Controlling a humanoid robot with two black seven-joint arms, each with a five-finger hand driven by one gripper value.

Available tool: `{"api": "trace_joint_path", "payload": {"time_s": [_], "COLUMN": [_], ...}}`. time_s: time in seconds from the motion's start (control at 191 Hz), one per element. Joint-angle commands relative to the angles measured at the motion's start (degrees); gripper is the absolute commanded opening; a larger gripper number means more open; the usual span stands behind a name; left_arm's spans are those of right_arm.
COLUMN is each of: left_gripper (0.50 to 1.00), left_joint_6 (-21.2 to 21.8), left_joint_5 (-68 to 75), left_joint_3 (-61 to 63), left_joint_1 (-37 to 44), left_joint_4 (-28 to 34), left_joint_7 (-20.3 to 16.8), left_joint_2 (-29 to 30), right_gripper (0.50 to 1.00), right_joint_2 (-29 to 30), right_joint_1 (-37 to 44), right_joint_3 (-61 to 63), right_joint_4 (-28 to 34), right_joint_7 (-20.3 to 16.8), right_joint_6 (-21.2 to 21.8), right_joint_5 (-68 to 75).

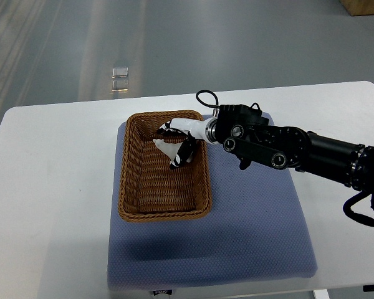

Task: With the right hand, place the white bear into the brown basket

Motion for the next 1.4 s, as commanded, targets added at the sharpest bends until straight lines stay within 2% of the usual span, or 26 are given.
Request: {"api": "trace_joint_path", "payload": {"time_s": [0.0,0.43,0.53,0.692,0.855,0.986,1.185,1.395], "left_gripper": [1.000,1.000,1.000,1.000,1.000,1.000,1.000,1.000], "left_joint_6": [0.00,0.00,0.00,0.00,0.00,0.00,0.00,0.00], "left_joint_5": [-0.03,0.06,-0.03,-0.03,0.06,0.06,0.15,0.15], "left_joint_3": [0.00,-0.08,-0.08,0.00,0.00,0.09,0.09,0.00], "left_joint_1": [0.00,0.00,0.00,0.00,0.00,0.00,0.00,0.00], "left_joint_4": [0.00,0.00,0.00,-0.09,-0.09,-0.44,-0.53,-0.62], "left_joint_7": [0.00,0.00,0.00,0.00,0.00,0.00,0.09,0.00], "left_joint_2": [0.00,0.00,0.00,0.00,0.00,0.00,0.00,0.00], "right_gripper": [0.917,0.919,0.921,0.921,0.921,0.921,0.924,0.924], "right_joint_2": [-0.01,-0.01,-0.01,-1.07,-1.33,-1.16,-0.98,-0.45], "right_joint_1": [0.59,2.44,1.38,-5.21,-13.03,-18.21,-23.49,-26.30], "right_joint_3": [1.27,11.64,17.09,30.27,46.53,56.46,59.80,59.80], "right_joint_4": [-0.01,-0.01,-0.01,-0.10,-0.19,-1.24,-3.62,-3.79], "right_joint_7": [-0.02,0.15,1.29,3.40,6.74,11.48,19.05,20.72], "right_joint_6": [0.09,0.18,0.00,-0.53,-0.18,-0.44,-0.44,0.35], "right_joint_5": [0.11,0.55,0.99,3.63,8.29,17.51,32.98,45.90]}}
